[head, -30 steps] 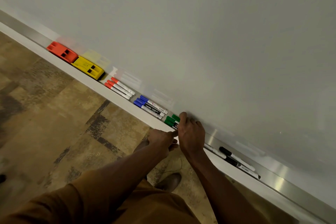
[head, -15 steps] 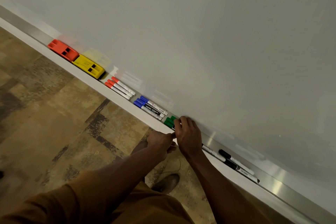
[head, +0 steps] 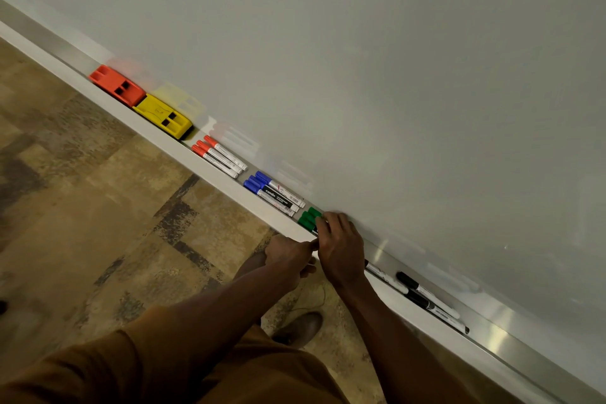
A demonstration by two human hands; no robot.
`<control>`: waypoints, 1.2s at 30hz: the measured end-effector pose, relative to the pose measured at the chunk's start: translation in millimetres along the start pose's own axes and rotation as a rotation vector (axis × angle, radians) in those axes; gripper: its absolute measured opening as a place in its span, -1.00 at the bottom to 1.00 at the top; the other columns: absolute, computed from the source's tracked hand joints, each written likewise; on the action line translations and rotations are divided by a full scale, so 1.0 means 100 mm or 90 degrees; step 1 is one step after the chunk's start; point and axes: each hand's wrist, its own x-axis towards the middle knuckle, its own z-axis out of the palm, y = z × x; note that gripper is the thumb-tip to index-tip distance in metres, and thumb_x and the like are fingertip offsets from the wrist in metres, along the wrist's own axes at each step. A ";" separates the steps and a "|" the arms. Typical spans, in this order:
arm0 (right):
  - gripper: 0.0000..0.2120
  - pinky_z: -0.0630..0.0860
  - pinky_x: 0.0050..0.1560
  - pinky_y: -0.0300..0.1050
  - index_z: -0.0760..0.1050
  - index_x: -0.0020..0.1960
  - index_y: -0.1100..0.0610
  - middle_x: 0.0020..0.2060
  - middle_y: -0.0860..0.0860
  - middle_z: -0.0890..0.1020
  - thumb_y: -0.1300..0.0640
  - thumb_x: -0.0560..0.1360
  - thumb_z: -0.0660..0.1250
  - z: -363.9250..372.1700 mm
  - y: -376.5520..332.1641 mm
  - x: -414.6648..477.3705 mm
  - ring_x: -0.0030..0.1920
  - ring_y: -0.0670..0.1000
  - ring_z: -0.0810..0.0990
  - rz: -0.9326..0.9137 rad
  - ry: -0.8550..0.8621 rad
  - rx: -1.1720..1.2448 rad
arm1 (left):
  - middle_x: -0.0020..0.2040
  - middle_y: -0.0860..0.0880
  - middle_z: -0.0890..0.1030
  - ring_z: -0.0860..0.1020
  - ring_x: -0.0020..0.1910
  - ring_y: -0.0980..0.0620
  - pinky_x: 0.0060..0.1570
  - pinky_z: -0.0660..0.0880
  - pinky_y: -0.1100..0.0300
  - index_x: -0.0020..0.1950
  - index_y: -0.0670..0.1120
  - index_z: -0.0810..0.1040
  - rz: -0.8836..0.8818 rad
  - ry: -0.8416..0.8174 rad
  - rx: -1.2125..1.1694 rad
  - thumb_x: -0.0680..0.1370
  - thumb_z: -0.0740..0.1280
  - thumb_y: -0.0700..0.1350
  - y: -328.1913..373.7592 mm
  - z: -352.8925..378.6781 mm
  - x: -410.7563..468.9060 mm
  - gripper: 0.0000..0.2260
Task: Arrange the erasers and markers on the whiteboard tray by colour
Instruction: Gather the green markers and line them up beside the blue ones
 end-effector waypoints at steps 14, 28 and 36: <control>-0.74 0.71 -0.01 0.06 0.66 0.05 0.27 0.06 0.21 0.71 0.18 0.42 0.56 0.03 0.00 0.01 0.12 0.21 0.70 -0.003 -0.042 -0.009 | -0.19 -0.23 0.75 0.78 -0.18 -0.18 -0.08 0.74 -0.14 -0.10 -0.32 0.68 0.006 0.002 0.021 0.54 0.57 -0.12 -0.02 -0.03 0.03 -0.75; -0.74 0.64 0.10 0.07 0.67 0.13 0.26 0.08 0.17 0.72 0.21 0.58 0.25 0.06 -0.02 0.06 0.11 0.18 0.69 -0.052 0.029 0.024 | -0.22 -0.23 0.75 0.78 -0.20 -0.20 -0.12 0.75 -0.10 -0.09 -0.33 0.71 0.030 -0.002 0.046 0.56 0.55 -0.13 -0.03 -0.07 0.04 -0.76; -0.62 0.59 0.24 0.08 0.64 0.25 0.26 0.22 0.17 0.70 0.31 0.50 0.21 0.12 -0.05 0.25 0.25 0.16 0.64 -0.132 -0.003 0.075 | -0.16 -0.25 0.76 0.77 -0.18 -0.23 -0.11 0.74 -0.12 0.00 -0.32 0.71 0.046 0.001 0.061 0.62 0.46 -0.19 -0.06 -0.14 0.11 -0.82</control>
